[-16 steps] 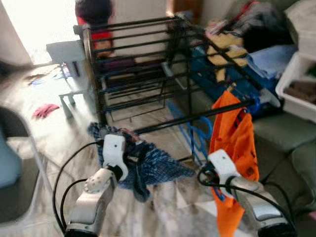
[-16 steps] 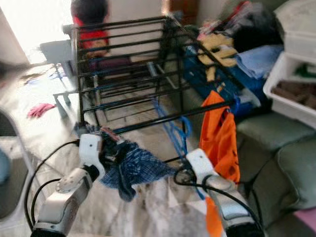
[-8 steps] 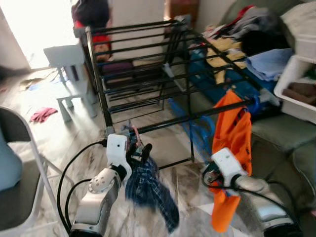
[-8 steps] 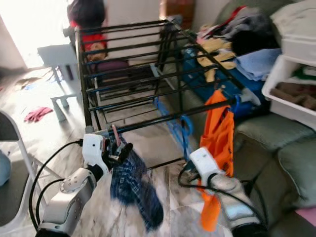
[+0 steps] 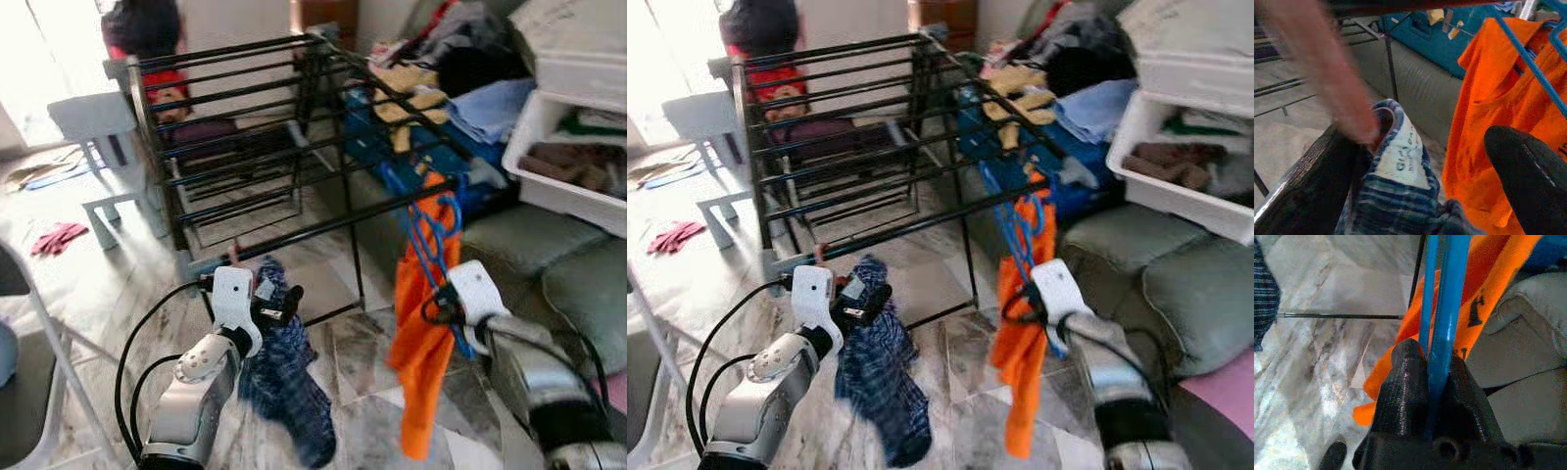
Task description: Hang hanger
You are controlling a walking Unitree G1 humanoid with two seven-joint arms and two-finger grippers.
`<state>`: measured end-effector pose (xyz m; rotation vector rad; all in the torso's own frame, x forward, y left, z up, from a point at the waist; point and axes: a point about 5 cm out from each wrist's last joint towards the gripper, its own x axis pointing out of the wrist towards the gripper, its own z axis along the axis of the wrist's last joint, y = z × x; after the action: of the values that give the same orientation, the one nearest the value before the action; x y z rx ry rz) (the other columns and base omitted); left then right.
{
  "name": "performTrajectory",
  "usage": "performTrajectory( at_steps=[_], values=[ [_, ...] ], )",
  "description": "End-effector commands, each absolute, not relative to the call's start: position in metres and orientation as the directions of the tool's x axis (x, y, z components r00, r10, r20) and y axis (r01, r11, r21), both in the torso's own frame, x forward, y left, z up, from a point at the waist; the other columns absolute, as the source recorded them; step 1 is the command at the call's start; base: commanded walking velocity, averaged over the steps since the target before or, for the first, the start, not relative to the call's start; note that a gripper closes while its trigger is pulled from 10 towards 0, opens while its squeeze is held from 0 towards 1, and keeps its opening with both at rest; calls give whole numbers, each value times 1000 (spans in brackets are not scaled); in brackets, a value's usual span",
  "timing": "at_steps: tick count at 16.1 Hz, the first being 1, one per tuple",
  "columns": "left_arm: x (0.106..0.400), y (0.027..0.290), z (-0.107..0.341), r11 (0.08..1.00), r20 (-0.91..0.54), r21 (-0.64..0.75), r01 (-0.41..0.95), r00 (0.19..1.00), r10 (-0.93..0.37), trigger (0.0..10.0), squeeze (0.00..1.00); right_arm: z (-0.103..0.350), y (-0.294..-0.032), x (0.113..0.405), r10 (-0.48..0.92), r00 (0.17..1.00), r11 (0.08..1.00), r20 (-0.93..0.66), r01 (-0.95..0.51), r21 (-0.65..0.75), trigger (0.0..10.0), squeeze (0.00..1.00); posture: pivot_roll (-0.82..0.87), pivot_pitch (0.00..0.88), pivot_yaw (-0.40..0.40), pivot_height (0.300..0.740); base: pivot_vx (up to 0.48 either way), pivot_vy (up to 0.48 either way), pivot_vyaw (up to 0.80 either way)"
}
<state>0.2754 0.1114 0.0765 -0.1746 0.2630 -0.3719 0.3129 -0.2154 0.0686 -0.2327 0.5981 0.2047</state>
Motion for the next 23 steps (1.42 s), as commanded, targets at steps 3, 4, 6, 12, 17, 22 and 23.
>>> performTrajectory(
  at_steps=[3, 4, 6, 12, 17, 22, 23],
  values=[
    [276, 109, 77, 911, -235, -214, 352, 887, -397, 10000, 0, 75, -199, 331, 210, 792, 945, -573, -315, -91, 10000, 0, -145, 0, 48, 740, 0, 0, 0],
    [275, 109, 76, 912, -240, -213, 352, 886, -398, 10000, 0, 77, -191, 338, 249, 779, 938, -575, -341, -55, 10000, 0, -145, 0, 48, 740, 0, 0, 0],
    [274, 110, 76, 913, -243, -211, 349, 886, -395, 10000, 0, 74, -173, 340, 335, 728, 907, -599, -422, -6, 10000, 0, -131, 0, 41, 740, 0, 0, 0],
    [272, 110, 77, 911, -237, -213, 352, 886, -398, 10000, 0, 65, -164, 340, 389, 665, 864, -637, -504, 1, 10000, 0, -129, 0, 42, 740, 0, 0, 0],
    [273, 108, 76, 911, -249, -207, 355, 882, -400, 10000, 0, 69, -167, 350, 354, 670, 897, -653, -440, 35, 10000, 0, -129, 0, 39, 740, 0, 0, 0],
    [272, 105, 74, 918, -262, -173, 356, 882, -392, 10000, 0, 39, -179, 330, 297, 626, 943, -721, -312, 118, 10000, 1000, -131, 0, 32, 740, 0, 0, 0],
    [273, 104, 75, 916, -259, -174, 360, 881, -396, 10000, 0, 40, -182, 331, 279, 645, 948, -712, -304, 96, 10000, 1000, -130, 0, 30, 740, 0, 0, 0]
  ],
)
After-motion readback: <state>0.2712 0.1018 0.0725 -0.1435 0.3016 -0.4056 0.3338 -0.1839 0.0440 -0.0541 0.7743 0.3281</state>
